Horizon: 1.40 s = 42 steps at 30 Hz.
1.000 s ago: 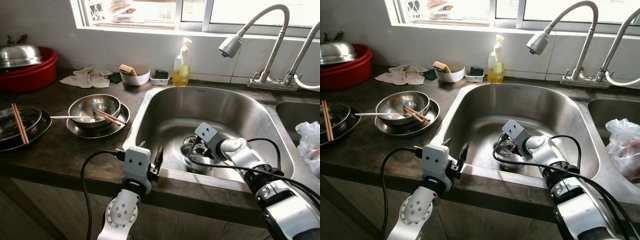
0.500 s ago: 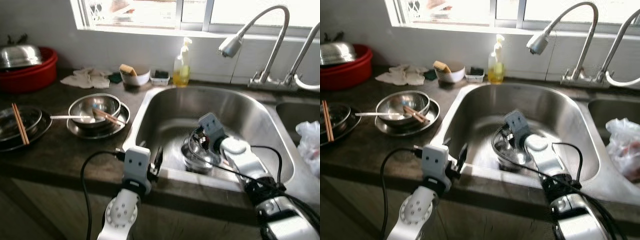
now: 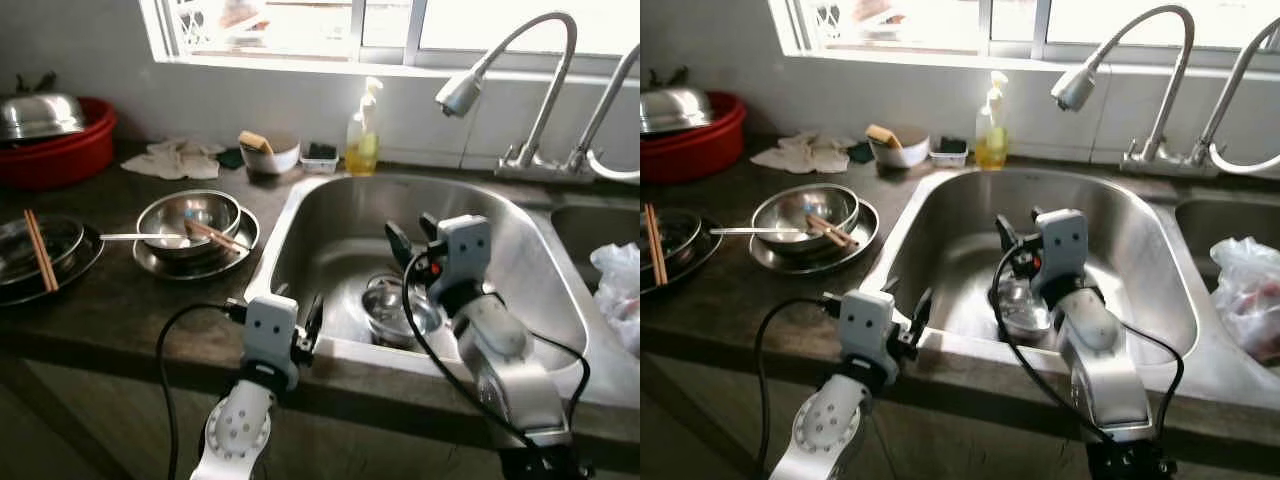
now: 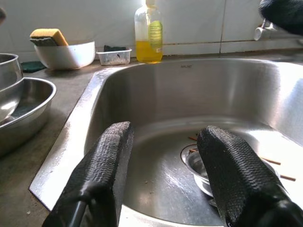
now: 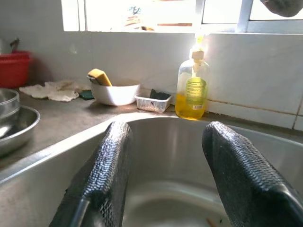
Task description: Kitchen organization
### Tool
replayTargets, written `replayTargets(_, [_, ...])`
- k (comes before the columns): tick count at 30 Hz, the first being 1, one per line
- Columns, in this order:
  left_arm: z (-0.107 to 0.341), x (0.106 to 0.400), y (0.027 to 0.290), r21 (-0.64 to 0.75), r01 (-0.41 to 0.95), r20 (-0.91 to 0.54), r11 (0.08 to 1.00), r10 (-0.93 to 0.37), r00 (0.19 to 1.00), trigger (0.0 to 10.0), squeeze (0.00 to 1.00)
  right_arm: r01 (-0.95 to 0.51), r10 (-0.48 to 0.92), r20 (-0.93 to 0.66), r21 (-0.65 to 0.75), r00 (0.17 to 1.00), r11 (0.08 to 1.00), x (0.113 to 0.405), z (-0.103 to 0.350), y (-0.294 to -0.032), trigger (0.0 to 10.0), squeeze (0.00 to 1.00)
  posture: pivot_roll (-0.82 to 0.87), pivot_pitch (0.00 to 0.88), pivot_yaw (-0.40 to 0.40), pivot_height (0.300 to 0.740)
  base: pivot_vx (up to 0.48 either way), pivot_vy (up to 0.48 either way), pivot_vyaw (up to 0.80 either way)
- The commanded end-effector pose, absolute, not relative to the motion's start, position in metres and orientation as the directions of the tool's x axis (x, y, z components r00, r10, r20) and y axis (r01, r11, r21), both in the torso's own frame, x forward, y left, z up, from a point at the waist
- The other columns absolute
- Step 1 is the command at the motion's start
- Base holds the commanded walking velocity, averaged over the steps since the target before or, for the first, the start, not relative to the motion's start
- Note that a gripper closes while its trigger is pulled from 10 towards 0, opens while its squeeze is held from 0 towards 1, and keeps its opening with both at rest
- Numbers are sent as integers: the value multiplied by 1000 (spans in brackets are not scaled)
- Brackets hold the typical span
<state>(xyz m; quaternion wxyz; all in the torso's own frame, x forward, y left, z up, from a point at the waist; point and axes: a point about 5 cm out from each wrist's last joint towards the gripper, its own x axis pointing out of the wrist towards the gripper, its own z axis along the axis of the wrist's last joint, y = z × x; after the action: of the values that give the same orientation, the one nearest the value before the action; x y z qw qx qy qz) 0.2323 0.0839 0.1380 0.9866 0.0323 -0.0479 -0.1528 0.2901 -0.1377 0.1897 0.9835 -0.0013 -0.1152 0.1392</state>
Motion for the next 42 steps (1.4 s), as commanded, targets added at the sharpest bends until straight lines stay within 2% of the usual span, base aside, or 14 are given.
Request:
replayTargets(1, [139, 227, 86, 75, 308, 79, 948, -314, 946, 10000, 0, -267, 259, 252, -5, 932, 964, 275, 193, -137, 10000, 0, 59, 0, -15, 740, 0, 0, 0])
replayTargets(7, [143, 222, 90, 81, 305, 86, 949, -311, 946, 10000, 0, -264, 254, 230, 16, 939, 964, 250, 182, -131, 10000, 0, 58, 0, -8, 740, 0, 0, 0])
replayTargets(14, [146, 221, 95, 84, 287, 90, 954, -294, 952, 10000, 0, -221, 214, 218, 9, 952, 975, 237, 183, -134, 10000, 0, 56, 0, -9, 740, 0, 0, 0])
replayTargets(32, [143, 214, 93, 84, 299, 73, 950, -306, 949, 10000, 0, -245, 234, 203, 30, 951, 969, 238, 182, -122, 10000, 0, 61, 0, -12, 740, 0, 0, 0])
replayTargets(42, [140, 212, 93, 84, 297, 61, 951, -303, 951, 10000, 0, -245, 234, 201, 34, 951, 969, 240, 183, -120, 10000, 0, 61, 0, -17, 740, -251, 0, 0])
